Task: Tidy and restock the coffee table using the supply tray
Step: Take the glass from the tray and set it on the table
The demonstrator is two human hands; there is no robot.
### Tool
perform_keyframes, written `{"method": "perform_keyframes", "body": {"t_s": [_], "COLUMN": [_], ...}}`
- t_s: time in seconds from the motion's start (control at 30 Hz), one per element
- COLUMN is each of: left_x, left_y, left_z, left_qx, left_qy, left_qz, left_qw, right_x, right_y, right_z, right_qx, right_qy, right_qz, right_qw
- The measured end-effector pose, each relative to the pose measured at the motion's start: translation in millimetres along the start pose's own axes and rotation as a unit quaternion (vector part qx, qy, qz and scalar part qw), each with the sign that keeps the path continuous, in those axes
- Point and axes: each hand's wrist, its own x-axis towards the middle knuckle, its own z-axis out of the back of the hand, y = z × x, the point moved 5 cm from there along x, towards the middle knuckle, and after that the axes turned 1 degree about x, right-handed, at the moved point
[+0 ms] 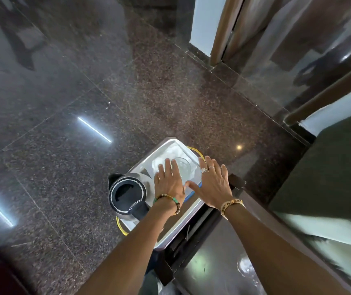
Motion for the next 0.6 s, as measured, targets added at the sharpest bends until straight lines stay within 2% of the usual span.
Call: {"method": "perform_keyframes", "body": {"t_s": [0.17,0.43,0.6], "left_x": [18.8,45.8,55.1], "left_y": [3.5,19.2,18.8], "left_z": [-4.6,-30.6,-36.0], "left_qx": [0.006,0.013,-0.049], "left_qy": [0.019,0.082,0.059], "left_qz": [0.036,0.066,0.063], "left_qw": [0.999,0.994,0.995], "right_x": [21.9,50.7,62.8], "right_y": [5.4,15.6,18.7], "right_z": [0.1,-39.4,-51.6], "right_qx": [0.012,0.116,0.150], "right_qy": [0.001,0.095,0.072], "right_qz": [0.026,0.033,0.030], "right_qw": [1.000,0.988,0.986]}}
